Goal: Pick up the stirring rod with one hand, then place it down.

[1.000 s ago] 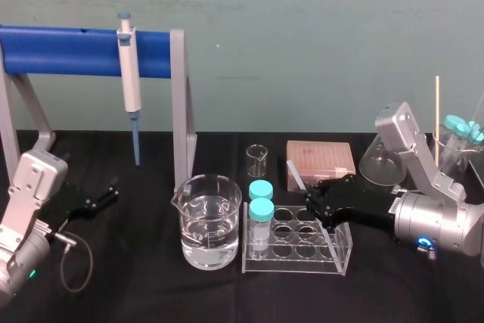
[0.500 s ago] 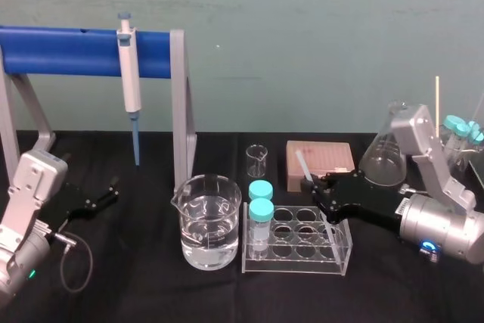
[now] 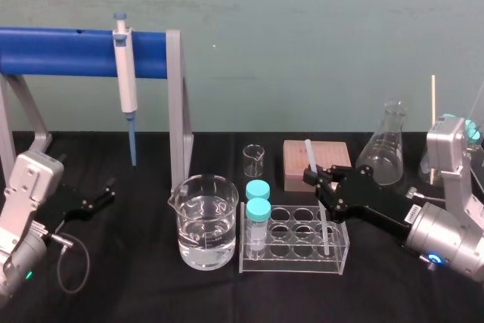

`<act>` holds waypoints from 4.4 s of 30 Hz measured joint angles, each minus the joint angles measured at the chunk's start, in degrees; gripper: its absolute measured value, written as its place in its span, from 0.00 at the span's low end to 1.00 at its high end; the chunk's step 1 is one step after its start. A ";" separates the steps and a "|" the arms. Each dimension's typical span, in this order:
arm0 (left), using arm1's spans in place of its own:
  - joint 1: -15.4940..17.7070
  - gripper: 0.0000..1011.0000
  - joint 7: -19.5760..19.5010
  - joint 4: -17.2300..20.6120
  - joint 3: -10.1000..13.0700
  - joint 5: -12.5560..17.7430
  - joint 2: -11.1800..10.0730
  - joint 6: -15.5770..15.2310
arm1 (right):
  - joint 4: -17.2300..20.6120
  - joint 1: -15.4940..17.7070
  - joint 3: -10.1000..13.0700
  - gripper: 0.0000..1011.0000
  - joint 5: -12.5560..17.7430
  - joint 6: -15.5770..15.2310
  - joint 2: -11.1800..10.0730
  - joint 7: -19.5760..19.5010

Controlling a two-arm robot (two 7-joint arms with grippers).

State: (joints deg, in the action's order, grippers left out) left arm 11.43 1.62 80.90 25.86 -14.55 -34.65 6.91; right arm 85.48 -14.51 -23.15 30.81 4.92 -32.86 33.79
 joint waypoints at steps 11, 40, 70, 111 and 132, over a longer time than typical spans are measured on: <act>0.00 0.99 0.00 0.00 0.00 0.00 0.00 0.00 | 0.77 2.06 2.33 0.07 -0.19 2.07 0.36 -0.50; 0.00 0.99 0.00 0.00 0.00 0.00 0.00 0.00 | 7.29 1.03 9.63 0.07 6.98 1.48 0.72 -1.47; 0.00 0.99 0.00 0.00 0.00 0.00 0.00 0.00 | 6.51 0.44 8.37 0.07 7.17 1.00 0.32 -1.42; 0.00 0.99 0.00 0.00 0.00 0.00 0.00 0.00 | 6.42 0.61 8.09 0.07 7.49 1.23 -0.22 -0.78; 0.00 0.99 0.00 0.00 0.00 0.00 0.00 0.00 | 7.84 1.74 8.37 0.07 7.47 1.28 -0.69 -1.02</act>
State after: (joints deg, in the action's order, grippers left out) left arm 11.43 1.62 80.90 25.86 -14.55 -34.65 6.91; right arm 93.31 -12.77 -14.78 38.29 6.20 -33.55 32.77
